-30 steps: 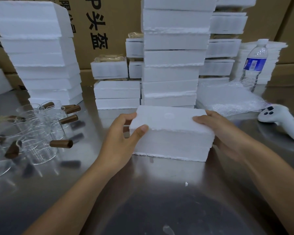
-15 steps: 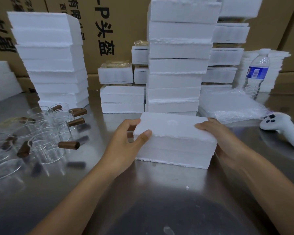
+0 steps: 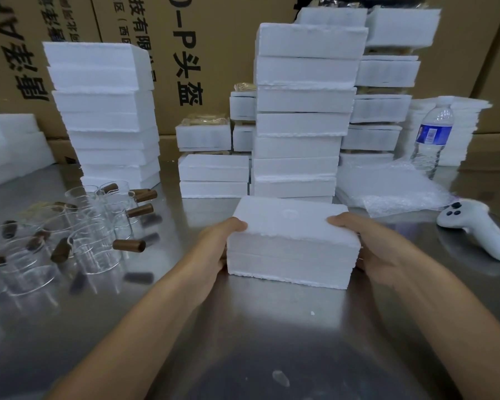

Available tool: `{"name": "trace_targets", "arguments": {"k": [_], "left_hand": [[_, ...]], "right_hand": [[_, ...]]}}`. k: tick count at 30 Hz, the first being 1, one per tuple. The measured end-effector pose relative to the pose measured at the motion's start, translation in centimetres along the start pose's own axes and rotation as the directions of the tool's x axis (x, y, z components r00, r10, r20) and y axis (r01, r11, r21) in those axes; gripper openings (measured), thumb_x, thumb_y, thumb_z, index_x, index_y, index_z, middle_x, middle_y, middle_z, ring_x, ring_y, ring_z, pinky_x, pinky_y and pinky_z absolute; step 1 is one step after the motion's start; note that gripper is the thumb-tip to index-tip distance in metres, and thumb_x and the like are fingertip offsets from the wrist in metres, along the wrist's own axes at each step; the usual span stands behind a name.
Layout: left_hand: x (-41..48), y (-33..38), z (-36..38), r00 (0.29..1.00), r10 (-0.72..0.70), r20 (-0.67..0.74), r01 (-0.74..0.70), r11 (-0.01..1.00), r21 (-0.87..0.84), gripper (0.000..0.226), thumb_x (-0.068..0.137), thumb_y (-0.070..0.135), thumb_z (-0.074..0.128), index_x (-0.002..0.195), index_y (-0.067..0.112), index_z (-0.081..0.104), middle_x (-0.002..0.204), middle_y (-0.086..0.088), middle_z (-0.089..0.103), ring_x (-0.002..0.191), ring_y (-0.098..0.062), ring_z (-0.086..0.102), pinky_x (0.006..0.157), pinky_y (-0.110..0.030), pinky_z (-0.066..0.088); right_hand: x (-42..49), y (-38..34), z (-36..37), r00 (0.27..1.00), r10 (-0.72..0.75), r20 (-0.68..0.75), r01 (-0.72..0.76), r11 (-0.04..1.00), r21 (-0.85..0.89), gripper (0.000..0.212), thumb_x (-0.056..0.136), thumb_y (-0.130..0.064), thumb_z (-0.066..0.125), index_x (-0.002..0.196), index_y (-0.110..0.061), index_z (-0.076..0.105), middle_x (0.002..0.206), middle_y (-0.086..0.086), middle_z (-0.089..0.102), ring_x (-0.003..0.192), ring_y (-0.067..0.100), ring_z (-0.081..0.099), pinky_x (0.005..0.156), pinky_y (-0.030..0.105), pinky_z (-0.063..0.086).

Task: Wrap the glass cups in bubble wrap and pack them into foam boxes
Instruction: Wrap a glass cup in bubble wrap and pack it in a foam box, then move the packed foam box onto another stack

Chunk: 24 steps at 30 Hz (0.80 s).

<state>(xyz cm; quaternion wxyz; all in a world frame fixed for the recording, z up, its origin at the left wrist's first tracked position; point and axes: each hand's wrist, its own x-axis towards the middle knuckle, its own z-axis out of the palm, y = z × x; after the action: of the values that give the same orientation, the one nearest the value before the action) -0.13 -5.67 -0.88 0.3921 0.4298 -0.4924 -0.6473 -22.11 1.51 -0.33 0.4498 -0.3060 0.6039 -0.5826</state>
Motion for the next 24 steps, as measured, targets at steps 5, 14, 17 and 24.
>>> {"name": "trace_targets", "arguments": {"k": [5,14,17,24], "left_hand": [[-0.3,0.7,-0.8,0.999,0.035,0.019,-0.033,0.991,-0.128,0.014,0.084,0.023,0.061,0.096,0.017,0.064,0.078,0.002,0.074,0.092,-0.024,0.064,0.09,-0.041,0.048],[0.1,3.2,-3.9,0.999,0.021,0.037,-0.02,1.0,-0.006,0.044,0.062,0.036,0.075,0.1,0.018,0.064,0.083,0.003,0.076,0.079,-0.015,0.069,0.073,-0.034,0.054],[0.1,4.2,-5.5,0.996,0.02,0.086,-0.022,1.0,0.017,0.053,0.054,0.036,0.075,0.103,0.018,0.064,0.089,0.002,0.076,0.072,-0.012,0.072,0.063,-0.031,0.053],[1.1,7.7,-9.1,0.999,0.024,0.045,-0.014,0.98,-0.198,0.055,0.059,0.025,0.076,0.113,0.02,0.062,0.105,-0.008,0.071,0.104,-0.031,0.061,0.091,-0.051,0.048]], "right_hand": [[-0.8,0.5,1.1,0.984,-0.12,0.131,0.102,0.985,0.137,0.026,0.075,-0.022,0.069,0.099,-0.012,0.068,0.088,0.003,0.074,0.065,0.011,0.068,0.048,0.018,0.048],[-0.5,2.1,2.8,0.939,-0.268,0.215,0.248,0.962,0.113,0.04,0.075,-0.053,0.066,0.11,-0.032,0.068,0.119,-0.01,0.066,0.116,0.011,0.057,0.098,0.039,0.04],[-0.6,2.1,2.9,0.944,-0.265,0.197,0.255,0.964,0.075,0.036,0.077,-0.053,0.063,0.106,-0.033,0.07,0.117,-0.011,0.067,0.116,0.011,0.058,0.106,0.045,0.035],[-0.9,3.7,4.2,0.929,-0.331,0.169,0.355,0.924,-0.143,0.029,0.078,-0.03,0.071,0.106,-0.029,0.065,0.106,-0.008,0.07,0.097,-0.001,0.064,0.084,0.02,0.047]]}}
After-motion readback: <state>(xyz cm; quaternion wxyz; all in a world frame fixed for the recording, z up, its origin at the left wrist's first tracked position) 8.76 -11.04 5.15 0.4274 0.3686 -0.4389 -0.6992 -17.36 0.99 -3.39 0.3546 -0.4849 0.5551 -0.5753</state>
